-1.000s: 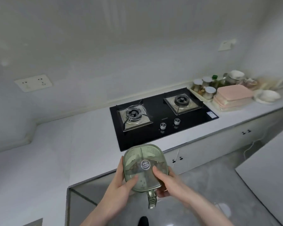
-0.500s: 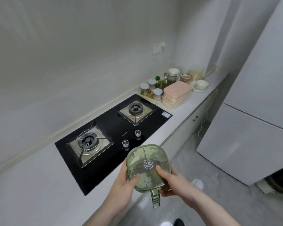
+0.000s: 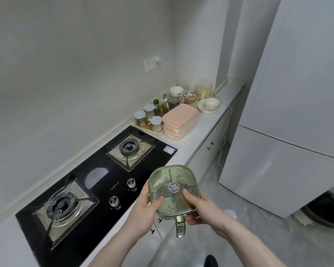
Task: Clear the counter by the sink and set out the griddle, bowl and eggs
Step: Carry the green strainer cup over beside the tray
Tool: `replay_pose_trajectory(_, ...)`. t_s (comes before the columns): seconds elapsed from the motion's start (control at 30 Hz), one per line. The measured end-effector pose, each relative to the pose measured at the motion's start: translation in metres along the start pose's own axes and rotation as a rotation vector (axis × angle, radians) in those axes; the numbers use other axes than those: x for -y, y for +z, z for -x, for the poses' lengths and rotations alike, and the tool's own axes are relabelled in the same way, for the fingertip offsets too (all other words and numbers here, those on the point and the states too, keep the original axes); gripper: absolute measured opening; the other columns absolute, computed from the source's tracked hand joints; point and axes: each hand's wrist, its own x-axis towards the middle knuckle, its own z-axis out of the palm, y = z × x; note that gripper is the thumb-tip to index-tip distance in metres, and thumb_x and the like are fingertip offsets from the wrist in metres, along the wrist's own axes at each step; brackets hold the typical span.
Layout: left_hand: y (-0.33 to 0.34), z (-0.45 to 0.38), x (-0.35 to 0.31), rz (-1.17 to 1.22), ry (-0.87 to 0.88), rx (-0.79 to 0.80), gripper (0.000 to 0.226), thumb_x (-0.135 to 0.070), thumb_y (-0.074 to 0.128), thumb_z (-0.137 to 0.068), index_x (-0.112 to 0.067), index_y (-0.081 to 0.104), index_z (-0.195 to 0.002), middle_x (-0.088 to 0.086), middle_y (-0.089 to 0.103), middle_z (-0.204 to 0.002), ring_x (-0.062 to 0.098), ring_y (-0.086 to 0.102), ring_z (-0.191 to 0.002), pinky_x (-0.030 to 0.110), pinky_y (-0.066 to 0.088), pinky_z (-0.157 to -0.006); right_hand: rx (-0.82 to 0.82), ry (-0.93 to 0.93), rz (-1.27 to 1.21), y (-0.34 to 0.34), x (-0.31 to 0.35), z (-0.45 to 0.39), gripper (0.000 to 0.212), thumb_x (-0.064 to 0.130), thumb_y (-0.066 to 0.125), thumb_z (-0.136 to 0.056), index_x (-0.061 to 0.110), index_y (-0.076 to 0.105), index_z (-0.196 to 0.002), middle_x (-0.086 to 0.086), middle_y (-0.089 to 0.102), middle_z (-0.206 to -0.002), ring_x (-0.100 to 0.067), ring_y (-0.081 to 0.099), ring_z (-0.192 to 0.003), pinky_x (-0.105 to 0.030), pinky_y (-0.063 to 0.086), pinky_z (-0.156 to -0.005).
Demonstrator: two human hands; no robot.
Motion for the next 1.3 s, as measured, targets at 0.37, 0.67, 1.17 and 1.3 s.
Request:
replay_pose_trajectory(0.37, 0.100, -0.123, -0.060, -0.027, -0.013, -0.001, 0.053, -0.006, 0.057, -0.102, -0.049, 0.053, -0.132, -0.018, 0.074, -0.118, 0.005, 0.070, -0.111, 0.029, 0.053, -0.097, -0.048, 0.031, -0.015, -0.142, 0.055, -0.081, 0.050, 0.060, 0.065, -0.089, 0.023, 0.056, -0.121, -0.004, 0.074, -0.105, -0.021, 0.072, -0.073, -0.041, 0.062, -0.081)
replay_pose_trajectory(0.67, 0.128, -0.216, -0.082, -0.115, -0.061, 0.040, 0.034, -0.019, 0.058, -0.104, -0.047, 0.057, -0.123, -0.018, 0.077, -0.106, -0.004, 0.071, -0.094, 0.009, 0.050, -0.077, -0.143, 0.037, -0.090, -0.197, 0.078, -0.162, 0.056, 0.059, 0.069, -0.087, 0.019, 0.054, -0.123, -0.008, 0.074, -0.106, -0.023, 0.073, -0.074, -0.038, 0.063, -0.076)
replay_pose_trajectory(1.17, 0.159, -0.375, -0.122, -0.228, -0.218, 0.180, 0.082, -0.050, 0.060, -0.075, -0.029, 0.042, -0.152, -0.010, 0.049, -0.150, 0.001, 0.062, -0.110, 0.038, 0.046, -0.111, -0.282, 0.116, -0.163, -0.288, 0.121, -0.322, 0.062, 0.057, 0.073, -0.085, 0.015, 0.051, -0.125, -0.008, 0.076, -0.101, -0.030, 0.075, -0.080, -0.047, 0.061, -0.084)
replay_pose_trajectory(1.3, 0.169, -0.414, -0.123, -0.263, -0.234, 0.157, 0.063, -0.035, 0.060, -0.098, -0.027, 0.037, -0.157, -0.011, 0.044, -0.156, 0.012, 0.057, -0.124, 0.041, 0.042, -0.115, -0.280, 0.151, -0.147, -0.319, 0.129, -0.377, 0.068, 0.062, 0.074, -0.081, 0.016, 0.052, -0.126, -0.003, 0.080, -0.090, -0.029, 0.076, -0.078, -0.045, 0.056, -0.084)
